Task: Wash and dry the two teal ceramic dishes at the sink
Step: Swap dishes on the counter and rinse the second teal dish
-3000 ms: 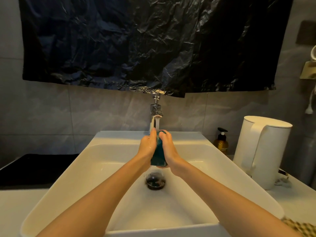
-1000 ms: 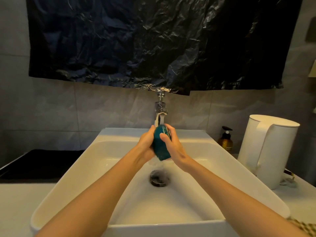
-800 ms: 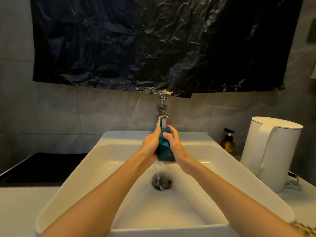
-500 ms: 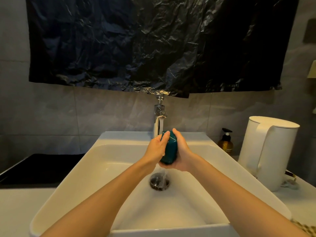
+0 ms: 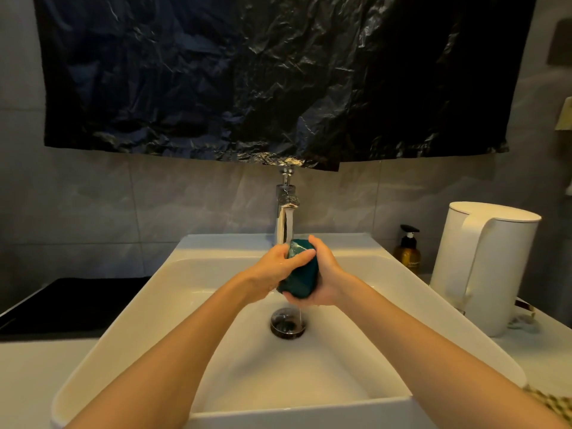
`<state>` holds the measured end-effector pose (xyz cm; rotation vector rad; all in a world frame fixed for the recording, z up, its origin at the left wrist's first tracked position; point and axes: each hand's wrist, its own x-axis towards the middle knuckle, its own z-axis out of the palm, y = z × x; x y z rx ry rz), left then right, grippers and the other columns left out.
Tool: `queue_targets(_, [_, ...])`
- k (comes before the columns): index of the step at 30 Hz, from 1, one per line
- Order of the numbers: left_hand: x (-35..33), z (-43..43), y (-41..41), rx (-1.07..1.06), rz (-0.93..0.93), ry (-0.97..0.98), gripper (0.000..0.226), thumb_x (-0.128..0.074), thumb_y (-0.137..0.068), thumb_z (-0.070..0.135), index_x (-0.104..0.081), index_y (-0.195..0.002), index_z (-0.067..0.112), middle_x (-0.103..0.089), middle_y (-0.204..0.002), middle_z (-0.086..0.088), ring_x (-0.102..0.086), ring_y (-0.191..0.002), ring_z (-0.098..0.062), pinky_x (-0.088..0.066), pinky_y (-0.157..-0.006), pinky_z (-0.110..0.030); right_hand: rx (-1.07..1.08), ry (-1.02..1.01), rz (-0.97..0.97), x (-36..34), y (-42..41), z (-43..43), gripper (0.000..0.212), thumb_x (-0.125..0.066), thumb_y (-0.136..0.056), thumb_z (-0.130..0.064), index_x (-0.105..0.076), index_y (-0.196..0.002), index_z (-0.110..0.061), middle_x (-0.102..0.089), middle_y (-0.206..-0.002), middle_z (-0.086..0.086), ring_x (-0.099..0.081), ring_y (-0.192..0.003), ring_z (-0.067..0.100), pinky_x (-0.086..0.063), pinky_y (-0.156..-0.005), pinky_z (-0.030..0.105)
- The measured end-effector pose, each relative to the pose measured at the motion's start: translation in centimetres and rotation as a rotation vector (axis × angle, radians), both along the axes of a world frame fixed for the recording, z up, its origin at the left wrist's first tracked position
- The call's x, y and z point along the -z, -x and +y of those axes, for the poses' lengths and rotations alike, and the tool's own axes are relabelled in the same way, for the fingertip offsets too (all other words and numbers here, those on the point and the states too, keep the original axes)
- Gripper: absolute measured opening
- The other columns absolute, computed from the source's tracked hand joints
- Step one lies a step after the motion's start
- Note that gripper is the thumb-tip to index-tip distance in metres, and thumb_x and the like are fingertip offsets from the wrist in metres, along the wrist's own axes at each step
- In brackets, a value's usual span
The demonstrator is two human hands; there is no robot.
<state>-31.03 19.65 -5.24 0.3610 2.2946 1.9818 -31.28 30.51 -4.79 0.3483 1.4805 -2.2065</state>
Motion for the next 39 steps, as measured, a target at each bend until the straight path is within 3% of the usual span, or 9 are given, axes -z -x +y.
queue_targets(5, [-0.1, 0.6, 0.0, -0.233, -0.102, -0.194, 0.033, -0.043, -0.095, 0.048, -0.057, -0.094, 0.019, -0.064, -0.095, -0.006, -0.062, -0.088, -0.021, -0.053, -0.072, -0.031, -0.032, -0.112, 0.085, 0.4, -0.2, -1.4, 0.057, -0.050, -0.083, -0.066, -0.061, -0.103, -0.013, -0.062, -0.098, 0.014, -0.058, -0.093, 0.028, -0.052, -0.066, 0.037])
queue_targets(10, [0.4, 0.9, 0.0, -0.171, -0.028, -0.111, 0.031, -0.041, -0.098, 0.042, -0.054, -0.112, 0.018, -0.062, -0.110, -0.008, -0.060, -0.100, -0.021, -0.053, -0.084, -0.031, 0.027, -0.082, 0.073, 0.2, -0.1, -0.9, 0.054, -0.049, -0.084, -0.064, -0.059, -0.100, -0.013, -0.062, -0.098, 0.013, -0.057, -0.091, 0.028, -0.051, -0.078, 0.042])
queue_targets(13, [0.5, 0.6, -0.1, -0.023, -0.072, -0.086, 0.027, -0.041, -0.099, 0.034, -0.051, -0.119, 0.018, -0.060, -0.114, -0.008, -0.058, -0.105, -0.021, -0.051, -0.087, -0.031, 0.034, -0.037, 0.015, -0.2, 0.1, 0.2, 0.056, -0.048, -0.085, -0.063, -0.058, -0.100, -0.010, -0.061, -0.098, 0.016, -0.057, -0.092, 0.032, -0.052, -0.075, 0.042])
queue_targets(16, [0.1, 0.9, -0.1, -0.106, -0.121, -0.176, 0.031, -0.038, -0.099, 0.039, -0.052, -0.118, 0.018, -0.061, -0.111, -0.008, -0.059, -0.102, -0.022, -0.053, -0.082, -0.031, 0.025, -0.120, 0.094, 0.2, 0.5, -0.1, 0.056, -0.048, -0.084, -0.065, -0.057, -0.103, -0.013, -0.062, -0.097, 0.015, -0.058, -0.090, 0.030, -0.053, -0.070, 0.040])
queue_targets(23, [-0.7, 0.0, 0.7, -0.363, -0.301, -0.399, 0.033, -0.044, -0.097, 0.040, -0.057, -0.110, 0.013, -0.062, -0.101, -0.013, -0.059, -0.092, -0.027, -0.051, -0.090, -0.043, -0.001, -0.514, 0.674, 2.0, 1.0, -2.1, 0.050, -0.036, -0.095, -0.057, -0.029, -0.140, -0.037, -0.048, -0.130, 0.008, -0.055, -0.108, 0.030, -0.056, -0.073, 0.042])
queue_targets(28, [-1.0, -1.1, 0.2, -0.272, -0.414, -0.481, 0.029, -0.053, -0.093, 0.042, -0.063, -0.091, 0.014, -0.065, -0.084, -0.011, -0.061, -0.080, -0.024, -0.053, -0.074, -0.038, -0.060, -0.685, 1.025, 3.1, 1.2, -1.9, 0.047, -0.044, -0.089, -0.059, -0.030, -0.134, -0.051, -0.035, -0.135, -0.001, -0.045, -0.116, 0.018, -0.047, -0.097, 0.037])
queue_targets(31, [-0.9, -0.4, 0.4, -0.290, -0.278, -0.446, 0.038, -0.045, -0.095, 0.046, -0.062, -0.105, 0.014, -0.065, -0.093, -0.010, -0.061, -0.087, -0.024, -0.053, -0.073, -0.036, 0.069, -0.530, 0.908, 2.9, 1.5, -2.4, 0.049, -0.045, -0.095, -0.047, -0.028, -0.140, -0.041, -0.034, -0.136, 0.001, -0.044, -0.116, 0.017, -0.044, -0.095, 0.033])
queue_targets(36, [-0.4, 1.5, -0.2, -0.329, 0.012, -0.244, 0.036, -0.040, -0.096, 0.047, -0.060, -0.104, 0.019, -0.066, -0.099, -0.007, -0.062, -0.084, -0.018, -0.053, -0.066, -0.028, 0.029, -0.121, 0.272, 1.1, 0.8, -2.0, 0.065, -0.043, -0.076, -0.078, -0.060, -0.114, -0.027, -0.063, -0.106, 0.007, -0.057, -0.100, 0.021, -0.050, -0.080, 0.035])
queue_targets(39, [-0.1, 1.7, -0.4, -0.348, 0.058, -0.196, 0.037, -0.036, -0.096, 0.049, -0.058, -0.101, 0.020, -0.064, -0.093, -0.003, -0.061, -0.081, -0.015, -0.049, -0.060, -0.023, 0.012, -0.101, 0.250, 1.1, 0.9, -1.4, 0.061, -0.040, -0.082, -0.075, -0.062, -0.104, -0.023, -0.063, -0.099, 0.009, -0.056, -0.095, 0.021, -0.050, -0.080, 0.037])
